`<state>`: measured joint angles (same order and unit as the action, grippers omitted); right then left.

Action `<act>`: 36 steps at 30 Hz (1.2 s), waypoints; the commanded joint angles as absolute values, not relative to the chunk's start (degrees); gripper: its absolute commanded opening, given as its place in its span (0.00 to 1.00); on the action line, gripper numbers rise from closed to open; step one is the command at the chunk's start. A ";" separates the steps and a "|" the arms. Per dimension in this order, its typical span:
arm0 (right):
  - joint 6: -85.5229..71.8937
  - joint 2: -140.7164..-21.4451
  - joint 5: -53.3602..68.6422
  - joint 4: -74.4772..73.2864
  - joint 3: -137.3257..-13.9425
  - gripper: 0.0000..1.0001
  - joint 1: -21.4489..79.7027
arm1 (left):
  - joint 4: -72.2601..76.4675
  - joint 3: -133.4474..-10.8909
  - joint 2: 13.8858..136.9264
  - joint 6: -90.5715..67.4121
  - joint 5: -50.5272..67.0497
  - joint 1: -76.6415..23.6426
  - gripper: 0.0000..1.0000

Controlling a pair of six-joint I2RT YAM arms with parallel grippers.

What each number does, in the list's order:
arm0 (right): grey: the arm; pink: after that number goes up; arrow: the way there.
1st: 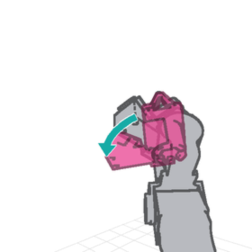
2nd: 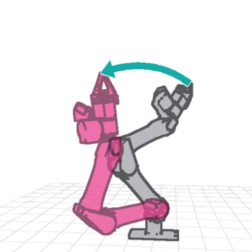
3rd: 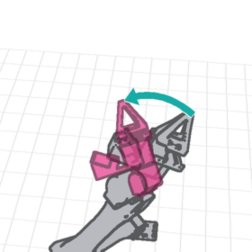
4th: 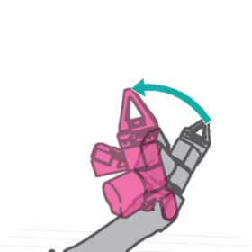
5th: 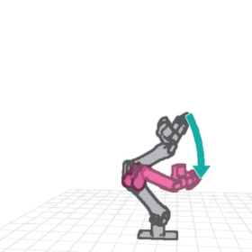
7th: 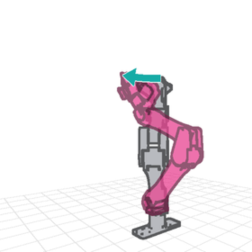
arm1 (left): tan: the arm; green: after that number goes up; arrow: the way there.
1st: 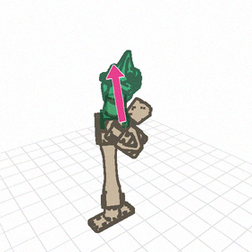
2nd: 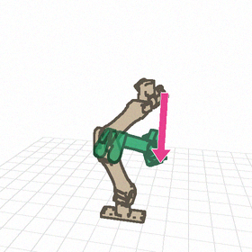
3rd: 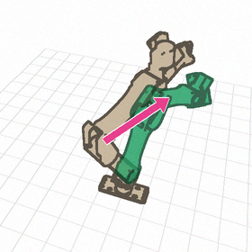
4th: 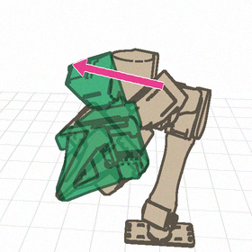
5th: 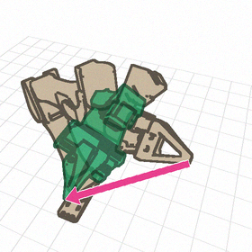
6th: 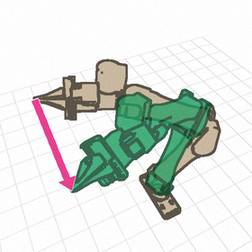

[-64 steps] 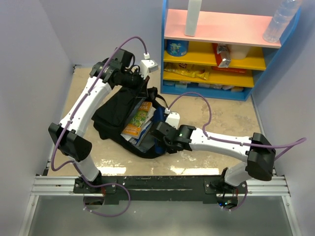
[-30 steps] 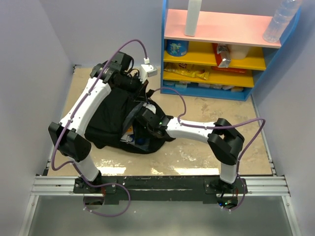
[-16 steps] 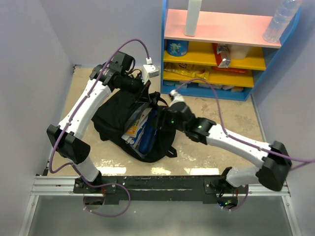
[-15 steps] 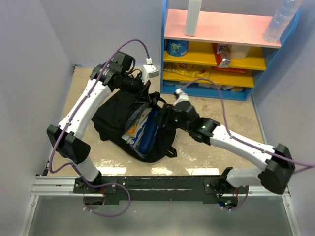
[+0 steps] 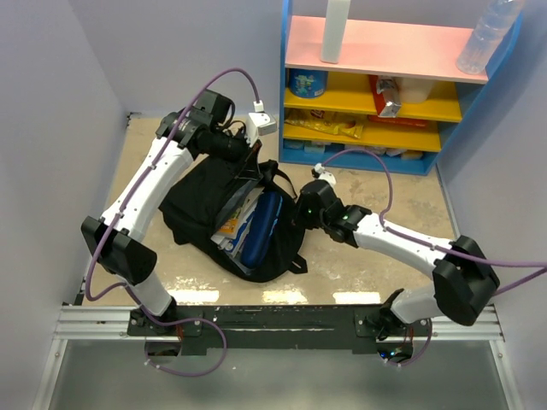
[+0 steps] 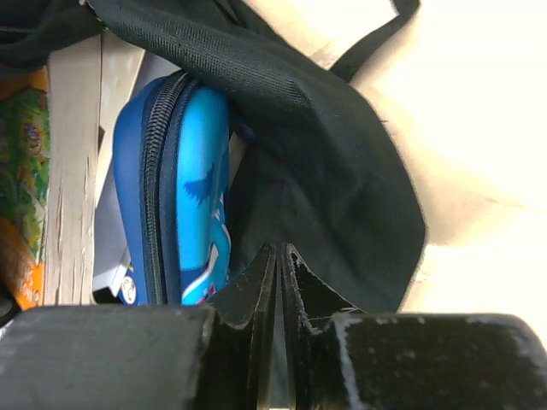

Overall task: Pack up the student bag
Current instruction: Place the personal item in the student bag.

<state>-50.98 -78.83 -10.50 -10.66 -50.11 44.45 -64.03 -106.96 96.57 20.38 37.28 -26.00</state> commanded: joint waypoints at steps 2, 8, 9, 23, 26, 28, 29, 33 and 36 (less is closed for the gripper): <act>-52.73 -83.40 -9.05 -3.27 -54.39 0.10 47.10 | -62.58 -107.93 95.98 20.31 40.07 -26.02 0.00; -56.77 -91.13 -12.30 -1.24 -61.34 0.07 52.90 | -62.40 -106.61 97.21 20.48 41.83 -27.07 0.00; -57.73 -91.66 -14.13 -0.62 -61.35 0.06 53.43 | -62.40 -106.52 97.21 20.48 42.01 -27.42 0.00; -68.21 -93.43 -24.78 -13.07 -56.08 0.33 52.12 | -68.02 -104.77 94.84 26.01 44.65 -29.62 0.00; -65.31 -92.55 -28.37 -20.18 -58.09 0.43 52.73 | -68.11 -103.72 94.48 26.63 44.12 -29.71 0.00; -63.72 -91.23 -30.93 -22.93 -59.15 0.46 54.05 | -67.94 -103.36 94.48 26.81 43.95 -29.62 0.00; -63.20 -90.88 -31.63 -23.81 -59.15 0.47 54.14 | -67.85 -103.10 94.57 26.81 43.95 -29.62 0.00; -62.23 -92.02 -34.09 -28.82 -61.43 0.47 54.75 | -67.33 -103.18 94.66 26.46 43.95 -29.62 0.00; -61.53 -94.65 -39.08 -34.00 -65.38 0.42 57.38 | -67.24 -103.10 94.57 26.54 43.77 -29.62 0.00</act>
<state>-63.07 -93.36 -29.89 -24.67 -60.20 54.81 -68.01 -102.94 97.06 25.76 40.53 -29.06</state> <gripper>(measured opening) 0.444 0.043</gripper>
